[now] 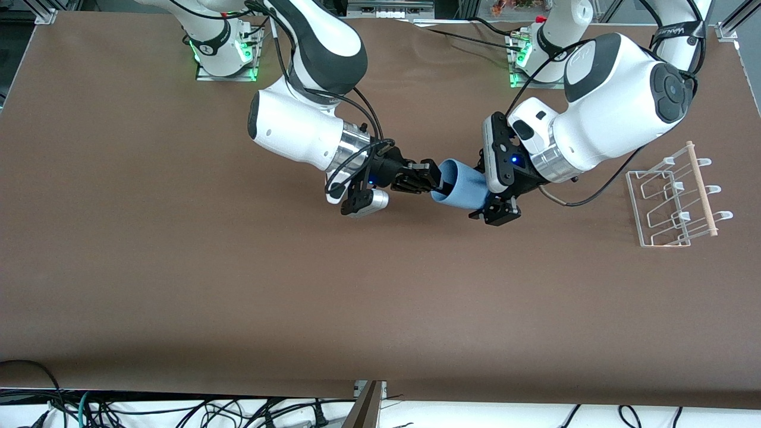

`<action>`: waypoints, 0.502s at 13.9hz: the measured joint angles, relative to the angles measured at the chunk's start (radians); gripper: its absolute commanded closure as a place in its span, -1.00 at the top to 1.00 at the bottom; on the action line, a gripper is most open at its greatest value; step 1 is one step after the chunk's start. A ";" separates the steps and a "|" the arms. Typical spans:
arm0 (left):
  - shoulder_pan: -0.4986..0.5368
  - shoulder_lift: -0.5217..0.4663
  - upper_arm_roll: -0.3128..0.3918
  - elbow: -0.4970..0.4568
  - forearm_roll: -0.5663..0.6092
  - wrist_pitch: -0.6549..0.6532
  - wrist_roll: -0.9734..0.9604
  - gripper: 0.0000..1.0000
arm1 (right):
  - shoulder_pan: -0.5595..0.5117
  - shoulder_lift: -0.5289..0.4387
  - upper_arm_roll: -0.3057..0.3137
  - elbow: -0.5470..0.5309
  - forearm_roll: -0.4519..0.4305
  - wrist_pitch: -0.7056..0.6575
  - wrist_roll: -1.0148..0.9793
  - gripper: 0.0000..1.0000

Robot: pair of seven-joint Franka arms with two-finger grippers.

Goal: Transfer cup to left arm and place on rack
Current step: 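Lift the cup with the right gripper while the left gripper approaches it, then close the left gripper on the cup while the right gripper releases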

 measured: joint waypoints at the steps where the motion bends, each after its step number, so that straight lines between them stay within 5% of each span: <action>1: 0.000 0.003 0.000 -0.001 0.001 0.002 -0.008 -1.00 | 0.000 0.000 0.000 0.000 0.001 0.000 0.002 -1.00; 5: -0.001 0.006 -0.001 -0.001 0.001 0.005 -0.009 -1.00 | 0.000 0.003 -0.001 0.001 0.002 0.000 0.003 -1.00; 6: -0.001 0.006 -0.001 -0.001 0.001 0.005 -0.009 -1.00 | 0.000 0.003 -0.001 0.001 0.002 0.000 0.003 0.41; 7: -0.001 0.006 -0.001 -0.001 0.001 0.006 -0.009 -1.00 | 0.000 0.003 -0.001 0.001 0.002 0.000 0.003 0.99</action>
